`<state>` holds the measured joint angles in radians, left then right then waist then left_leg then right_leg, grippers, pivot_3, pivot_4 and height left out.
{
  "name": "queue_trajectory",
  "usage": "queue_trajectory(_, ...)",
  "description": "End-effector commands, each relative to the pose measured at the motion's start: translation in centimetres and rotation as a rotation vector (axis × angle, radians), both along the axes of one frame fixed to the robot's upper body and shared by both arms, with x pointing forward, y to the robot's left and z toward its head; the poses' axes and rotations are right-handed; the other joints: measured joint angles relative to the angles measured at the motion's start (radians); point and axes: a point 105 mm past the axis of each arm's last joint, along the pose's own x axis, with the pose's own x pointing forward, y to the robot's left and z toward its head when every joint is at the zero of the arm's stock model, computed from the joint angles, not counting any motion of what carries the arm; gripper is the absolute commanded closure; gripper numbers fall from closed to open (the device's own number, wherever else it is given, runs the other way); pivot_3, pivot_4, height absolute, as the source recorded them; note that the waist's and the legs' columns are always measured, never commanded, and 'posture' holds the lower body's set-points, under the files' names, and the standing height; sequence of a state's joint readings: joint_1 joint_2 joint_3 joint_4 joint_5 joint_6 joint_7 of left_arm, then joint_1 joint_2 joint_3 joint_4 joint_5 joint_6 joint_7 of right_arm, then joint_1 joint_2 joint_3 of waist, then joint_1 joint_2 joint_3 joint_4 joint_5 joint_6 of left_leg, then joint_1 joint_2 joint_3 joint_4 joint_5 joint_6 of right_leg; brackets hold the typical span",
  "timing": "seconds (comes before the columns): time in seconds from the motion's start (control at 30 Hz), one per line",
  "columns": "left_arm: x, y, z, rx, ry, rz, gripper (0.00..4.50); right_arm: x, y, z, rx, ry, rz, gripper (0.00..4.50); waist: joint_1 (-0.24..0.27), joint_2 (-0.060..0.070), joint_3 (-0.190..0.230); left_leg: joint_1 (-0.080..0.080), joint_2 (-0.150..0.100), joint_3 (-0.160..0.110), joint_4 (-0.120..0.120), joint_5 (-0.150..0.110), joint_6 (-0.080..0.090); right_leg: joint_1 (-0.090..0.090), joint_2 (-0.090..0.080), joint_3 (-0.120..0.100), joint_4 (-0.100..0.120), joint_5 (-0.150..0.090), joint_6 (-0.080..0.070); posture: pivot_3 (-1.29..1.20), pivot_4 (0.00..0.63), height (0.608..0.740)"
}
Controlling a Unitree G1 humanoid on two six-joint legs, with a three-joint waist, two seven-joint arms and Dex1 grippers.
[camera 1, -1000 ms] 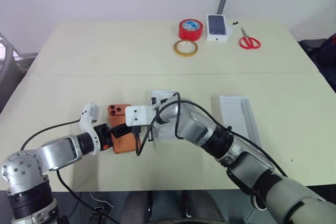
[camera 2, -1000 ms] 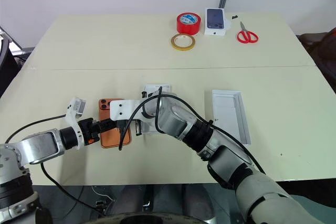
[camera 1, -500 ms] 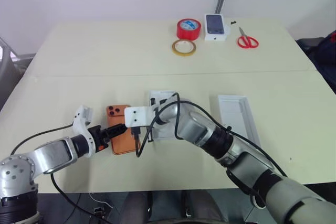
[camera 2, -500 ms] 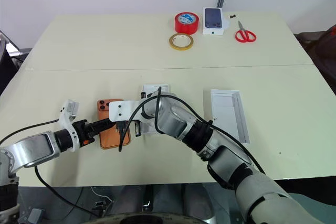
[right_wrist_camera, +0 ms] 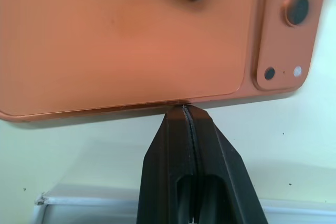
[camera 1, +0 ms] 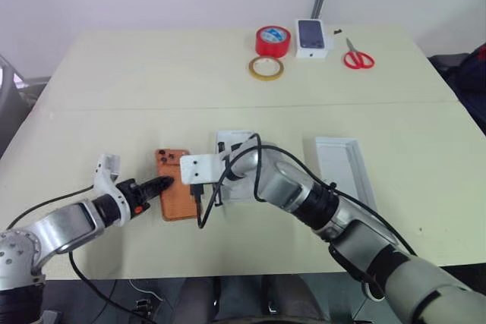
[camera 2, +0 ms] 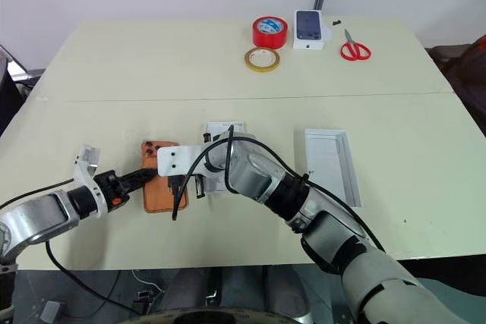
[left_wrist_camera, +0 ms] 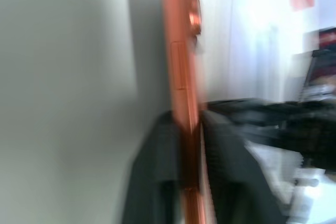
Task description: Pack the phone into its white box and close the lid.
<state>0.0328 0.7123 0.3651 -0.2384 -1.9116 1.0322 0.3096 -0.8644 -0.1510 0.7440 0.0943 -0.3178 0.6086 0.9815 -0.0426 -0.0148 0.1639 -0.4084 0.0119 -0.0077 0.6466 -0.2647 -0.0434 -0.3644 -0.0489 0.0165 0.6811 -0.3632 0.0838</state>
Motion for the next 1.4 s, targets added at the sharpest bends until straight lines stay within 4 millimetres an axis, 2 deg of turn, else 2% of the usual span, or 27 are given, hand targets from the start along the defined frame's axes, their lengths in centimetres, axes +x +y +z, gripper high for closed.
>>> queue_trajectory(0.03,0.0,0.0,0.1,-0.004,0.006,0.011,4.44,0.0,-0.2,4.4,0.137,-0.065,0.003,4.5,0.0,0.0,0.001,0.0,0.0,0.0,0.0,0.0,0.0,0.0,0.0,0.0,0.0,0.0,0.0,0.0,0.15,0.74)
queue_trajectory(0.23,1.0,-0.2,1.9,-0.079,-0.069,0.043,4.44,-0.4,-3.8,9.5,0.402,-0.084,-0.031,4.5,0.007,0.0,0.001,0.0,0.0,0.0,0.0,-0.001,0.002,0.001,0.0,0.0,-0.001,0.0,0.0,0.0,0.15,0.74)
queue_trajectory(0.3,1.6,-0.6,3.0,-0.102,-0.114,0.036,4.44,-1.1,-5.6,10.3,0.439,-0.065,-0.021,4.5,0.015,-0.001,0.002,0.0,0.0,0.0,0.0,-0.001,0.002,0.001,0.0,0.0,-0.001,0.0,0.0,0.0,0.15,0.74)
queue_trajectory(0.4,2.5,-2.4,4.2,-0.132,-0.157,-0.015,4.44,-2.4,-9.0,9.7,0.425,0.024,-0.026,4.5,0.026,-0.002,0.003,-0.001,0.0,0.0,0.0,-0.001,0.002,0.001,0.0,0.0,-0.002,0.0,0.0,0.0,0.15,0.74)
queue_trajectory(0.5,3.1,-4.1,4.6,-0.154,-0.166,-0.063,4.44,-2.7,-11.2,9.2,0.433,0.076,-0.076,4.5,0.029,-0.002,0.004,-0.001,0.0,0.0,0.0,-0.002,0.003,0.003,0.0,-0.001,-0.003,0.0,0.0,0.0,0.15,0.74)
queue_trajectory(0.63,4.3,-7.8,4.4,-0.169,-0.127,-0.163,4.44,-2.5,-15.5,8.2,0.457,0.133,-0.252,4.5,0.031,-0.003,0.005,0.0,0.0,0.0,0.001,-0.001,0.003,0.003,0.0,-0.001,-0.003,0.0,0.0,0.0,0.15,0.74)
queue_trajectory(0.73,5.0,-9.3,3.6,-0.163,-0.095,-0.195,4.44,-2.6,-17.6,7.5,0.464,0.149,-0.345,4.5,0.031,-0.003,0.005,0.0,0.0,0.0,0.002,-0.001,0.003,0.005,0.001,-0.001,-0.004,0.0,0.0,0.0,0.15,0.74)
queue_trajectory(0.93,6.2,-11.2,2.3,-0.162,-0.067,-0.237,4.44,-2.9,-20.4,6.3,0.442,0.14,-0.485,4.5,0.03,-0.003,0.006,0.0,0.001,0.0,0.002,0.001,-0.001,0.005,0.004,-0.001,-0.004,0.0,0.0,0.0,0.15,0.74)
queue_trajectory(1.2,6.6,-12.2,2.0,-0.166,-0.066,-0.274,4.44,-3.0,-21.0,6.2,0.442,0.119,-0.527,4.5,0.032,-0.003,0.007,0.0,0.001,0.0,0.004,0.001,-0.001,0.006,0.004,0.0,-0.004,0.0,0.0,0.0,0.15,0.74)
queue_trajectory(1.27,6.4,-12.4,2.2,-0.161,-0.079,-0.293,3.52,-2.9,-21.2,6.1,0.437,0.114,-0.535,4.5,0.032,-0.003,0.007,0.0,0.001,0.0,0.004,0.001,-0.001,0.006,0.004,0.0,-0.004,0.0,0.0,0.0,0.15,0.74)
queue_trajectory(1.37,6.1,-11.4,2.6,-0.133,-0.1,-0.294,2.35,-2.7,-21.1,6.1,0.425,0.107,-0.536,4.5,0.031,-0.003,0.007,0.0,0.001,0.0,0.004,0.002,-0.002,0.006,0.004,0.0,-0.004,0.0,0.0,0.0,0.15,0.74)
queue_trajectory(1.4,6.0,-11.0,2.8,-0.127,-0.109,-0.29,1.72,-2.7,-21.2,6.0,0.419,0.104,-0.535,4.5,0.031,-0.003,0.007,0.0,0.001,0.0,0.004,0.002,-0.002,0.006,0.004,0.0,-0.004,0.0,0.0,0.0,0.15,0.74)
